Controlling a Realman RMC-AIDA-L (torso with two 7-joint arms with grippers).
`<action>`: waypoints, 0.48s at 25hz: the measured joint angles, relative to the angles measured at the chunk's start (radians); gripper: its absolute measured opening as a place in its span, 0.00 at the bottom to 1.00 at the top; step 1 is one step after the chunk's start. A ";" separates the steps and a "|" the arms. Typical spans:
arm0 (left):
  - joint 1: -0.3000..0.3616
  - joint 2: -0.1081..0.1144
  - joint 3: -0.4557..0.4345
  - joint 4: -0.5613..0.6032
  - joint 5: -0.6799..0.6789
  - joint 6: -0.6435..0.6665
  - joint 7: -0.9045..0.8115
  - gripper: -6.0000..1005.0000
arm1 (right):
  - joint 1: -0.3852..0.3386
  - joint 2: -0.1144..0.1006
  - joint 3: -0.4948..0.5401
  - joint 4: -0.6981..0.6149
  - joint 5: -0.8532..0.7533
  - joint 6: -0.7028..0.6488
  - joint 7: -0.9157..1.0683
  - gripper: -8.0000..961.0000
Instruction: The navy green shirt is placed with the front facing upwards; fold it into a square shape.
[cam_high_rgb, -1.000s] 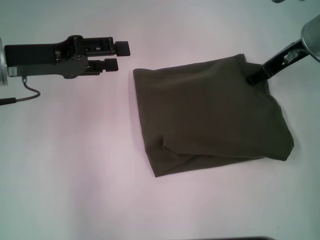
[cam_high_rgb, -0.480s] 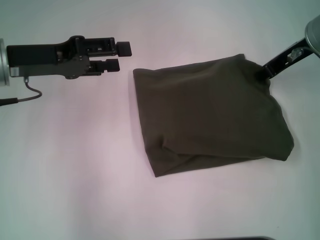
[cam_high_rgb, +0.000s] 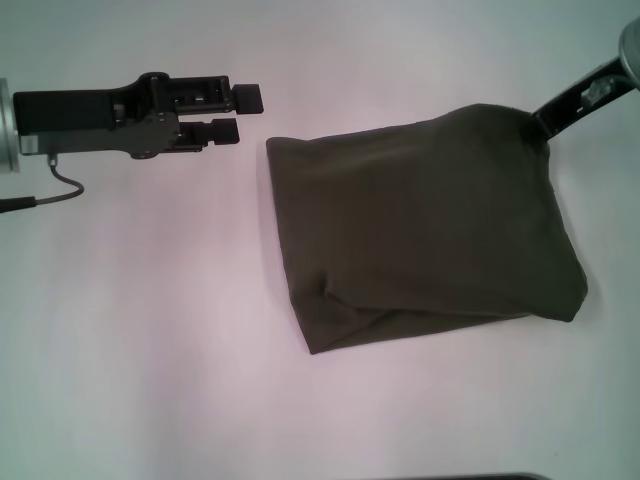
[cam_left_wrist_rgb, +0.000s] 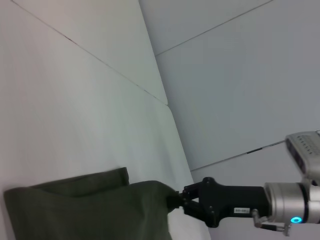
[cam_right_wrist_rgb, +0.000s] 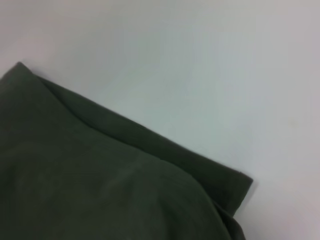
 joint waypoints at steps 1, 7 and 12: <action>0.000 0.000 0.000 0.000 0.000 0.000 0.000 0.71 | -0.001 0.000 0.000 -0.016 0.001 -0.009 0.003 0.05; 0.000 0.000 0.000 0.000 0.001 0.004 0.000 0.71 | 0.003 0.004 -0.010 -0.051 0.003 -0.008 0.023 0.05; 0.004 0.000 -0.001 0.000 -0.003 0.007 0.001 0.71 | 0.006 0.007 -0.027 -0.048 0.004 0.026 0.030 0.05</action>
